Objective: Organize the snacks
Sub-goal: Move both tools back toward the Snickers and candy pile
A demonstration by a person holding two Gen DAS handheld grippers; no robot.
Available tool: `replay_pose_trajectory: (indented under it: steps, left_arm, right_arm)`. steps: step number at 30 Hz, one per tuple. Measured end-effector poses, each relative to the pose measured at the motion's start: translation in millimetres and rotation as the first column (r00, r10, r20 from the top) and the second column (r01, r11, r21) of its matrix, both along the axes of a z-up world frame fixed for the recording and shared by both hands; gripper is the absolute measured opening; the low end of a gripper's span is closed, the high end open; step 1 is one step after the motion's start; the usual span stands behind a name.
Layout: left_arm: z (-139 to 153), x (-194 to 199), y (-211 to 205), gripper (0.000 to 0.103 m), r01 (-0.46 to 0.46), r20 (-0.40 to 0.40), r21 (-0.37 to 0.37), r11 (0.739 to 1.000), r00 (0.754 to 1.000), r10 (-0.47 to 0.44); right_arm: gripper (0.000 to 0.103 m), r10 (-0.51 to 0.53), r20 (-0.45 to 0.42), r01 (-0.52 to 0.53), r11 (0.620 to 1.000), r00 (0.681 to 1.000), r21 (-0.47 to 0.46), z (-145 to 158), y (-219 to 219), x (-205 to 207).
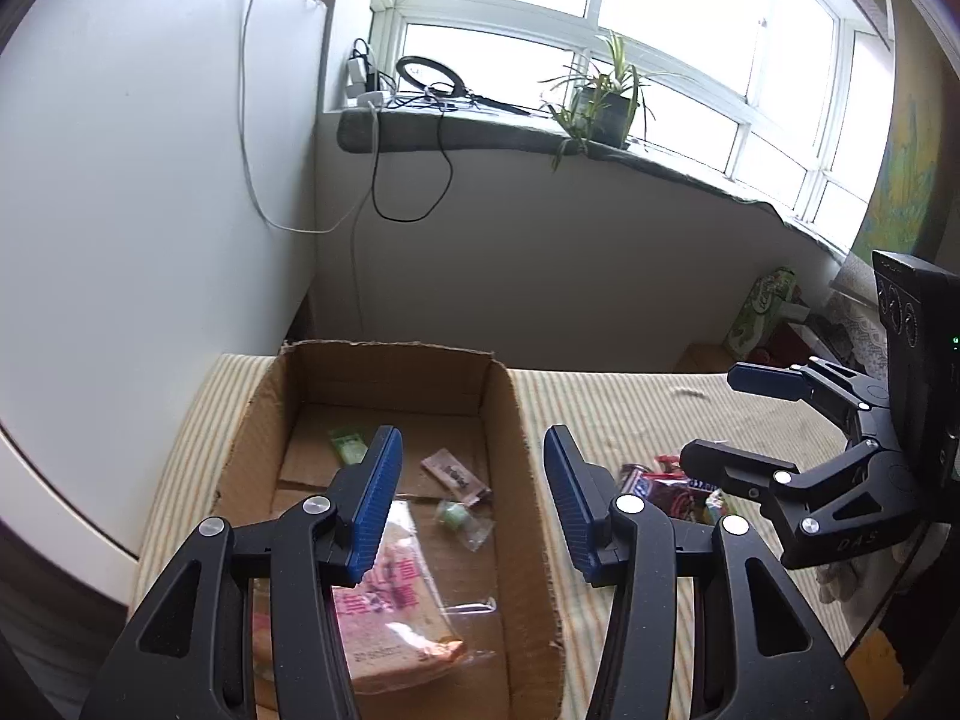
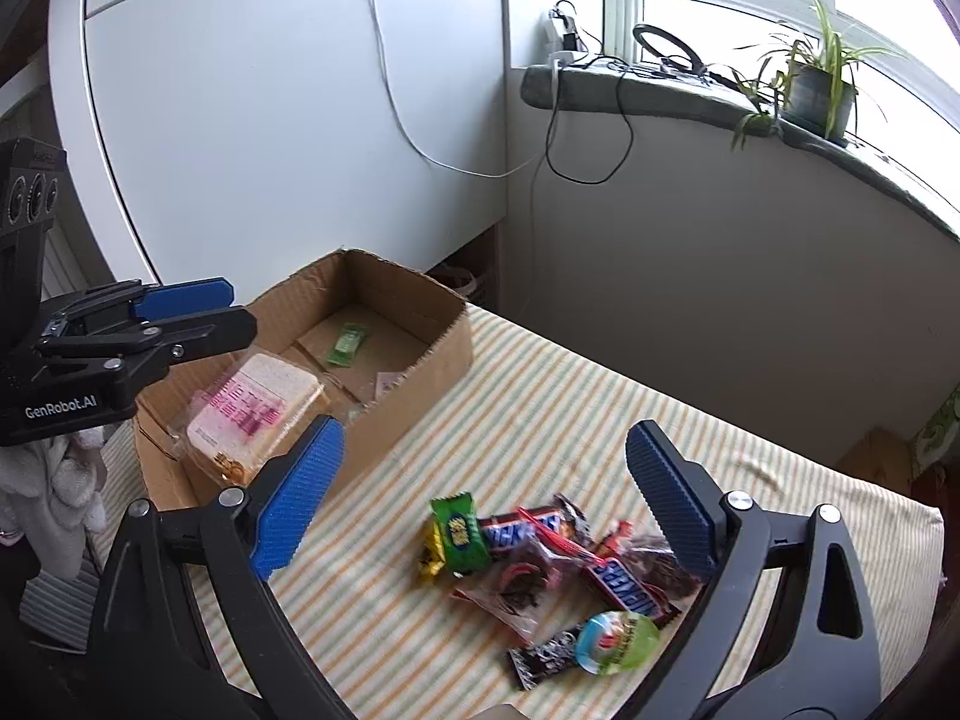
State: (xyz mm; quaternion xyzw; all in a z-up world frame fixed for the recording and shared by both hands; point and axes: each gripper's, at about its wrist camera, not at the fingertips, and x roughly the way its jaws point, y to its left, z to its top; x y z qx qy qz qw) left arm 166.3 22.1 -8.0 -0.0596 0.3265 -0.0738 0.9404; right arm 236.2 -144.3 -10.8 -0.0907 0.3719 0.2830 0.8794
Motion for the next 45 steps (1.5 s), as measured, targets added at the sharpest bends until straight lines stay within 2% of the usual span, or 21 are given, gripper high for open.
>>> replay_pose_trajectory:
  steps: [9,15,22,24,29,33,45]
  left_arm:
    - [-2,-14,-51,0.048,0.082,0.011,-0.03,0.996,0.997,-0.082]
    - [-9,-16,-79,0.048,0.124,0.0,-0.053,0.991,0.992,-0.124]
    - [-27,-7,-105,0.048,0.161,-0.045,-0.049,0.986,0.986,-0.163]
    - [-34,-3,-111,0.048,0.166,-0.063,-0.046,0.985,0.984,-0.169]
    - [-51,7,-124,0.048,0.171,-0.092,-0.04,0.984,0.98,-0.174]
    - [-61,12,-134,0.048,0.166,-0.108,-0.023,0.986,0.98,-0.167]
    - [-81,28,-147,0.048,0.162,-0.149,-0.018,0.987,0.975,-0.163]
  right_arm:
    - [0.097,-0.111,-0.027,0.112,0.994,0.993,0.014,-7,-77,-2]
    - [0.097,-0.111,-0.057,0.112,0.994,0.992,0.016,-21,-100,-15]
    - [0.096,-0.07,-0.093,0.07,0.998,0.993,-0.009,-52,-97,-28]
    - [0.085,-0.053,-0.102,0.05,0.998,0.993,-0.033,-62,-91,-29]
    - [0.083,-0.041,-0.123,0.037,0.999,0.992,-0.034,-78,-85,-29]
    - [0.075,-0.051,-0.14,0.049,0.999,0.989,-0.018,-83,-88,-22]
    - [0.075,-0.048,-0.17,0.042,0.998,0.984,-0.038,-98,-79,-13]
